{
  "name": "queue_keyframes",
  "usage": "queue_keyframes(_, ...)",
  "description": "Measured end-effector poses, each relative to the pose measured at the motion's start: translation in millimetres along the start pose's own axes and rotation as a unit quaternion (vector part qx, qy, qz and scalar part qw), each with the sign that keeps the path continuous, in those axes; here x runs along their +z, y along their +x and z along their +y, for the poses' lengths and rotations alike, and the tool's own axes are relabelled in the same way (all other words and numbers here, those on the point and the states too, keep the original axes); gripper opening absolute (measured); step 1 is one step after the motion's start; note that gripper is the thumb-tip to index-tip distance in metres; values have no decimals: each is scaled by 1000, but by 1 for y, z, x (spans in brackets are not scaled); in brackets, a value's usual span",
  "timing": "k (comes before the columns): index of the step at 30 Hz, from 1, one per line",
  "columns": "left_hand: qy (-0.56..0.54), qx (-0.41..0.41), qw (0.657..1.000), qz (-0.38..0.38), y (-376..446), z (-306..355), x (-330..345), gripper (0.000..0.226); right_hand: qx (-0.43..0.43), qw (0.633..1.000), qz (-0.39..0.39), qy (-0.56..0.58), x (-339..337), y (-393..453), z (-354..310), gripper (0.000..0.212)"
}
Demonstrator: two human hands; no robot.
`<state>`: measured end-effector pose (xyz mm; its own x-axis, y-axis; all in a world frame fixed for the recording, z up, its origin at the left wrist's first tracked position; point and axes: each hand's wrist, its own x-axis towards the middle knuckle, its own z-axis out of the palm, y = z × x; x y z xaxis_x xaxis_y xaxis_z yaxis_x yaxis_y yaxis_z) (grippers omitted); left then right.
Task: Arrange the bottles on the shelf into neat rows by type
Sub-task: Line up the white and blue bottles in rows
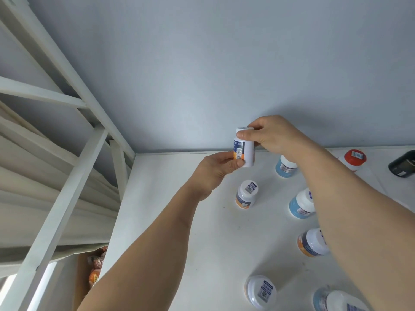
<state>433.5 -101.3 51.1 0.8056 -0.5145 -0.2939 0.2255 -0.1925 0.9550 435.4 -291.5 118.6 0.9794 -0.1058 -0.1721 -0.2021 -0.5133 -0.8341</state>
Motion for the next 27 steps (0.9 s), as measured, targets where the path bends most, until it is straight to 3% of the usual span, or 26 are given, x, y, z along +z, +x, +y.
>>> queue_keyframes(5, -42, -1, 999, -33, 1, -2, -5, 41, 16, 1000, 10, -17, 3, 2, -1, 38)
queue_keyframes(11, -27, -14, 999, -25, 1, -1, -6, 39, 9, 1000, 9, -12, 6, 2, 1, 33)
queue_keyframes(14, 72, -11, 997, 16, 1, -3, -5, 37, 0, 999, 22, -29, 10, -1, 9, 27)
queue_keyframes(16, 170, -5, 984, 59, 2, -10, -4, 49, 3, 999, 23, -39, 16, -4, 18, 22)
queue_keyframes(18, 275, 5, 957, 94, 0, -17, -3, 58, 7, 999, 16, -45, 23, -7, 28, 18)
queue_keyframes(21, 418, 46, 901, 109, -5, -25, -2, 50, 15, 999, 6, -43, 34, -12, 42, 21)
queue_keyframes(24, 479, 79, 868, 109, -11, -29, -2, 44, 14, 999, 3, -51, 44, -18, 53, 26)
queue_keyframes(27, 481, 92, 864, 118, -14, -28, -1, 41, 7, 999, 2, -54, 48, -20, 58, 30)
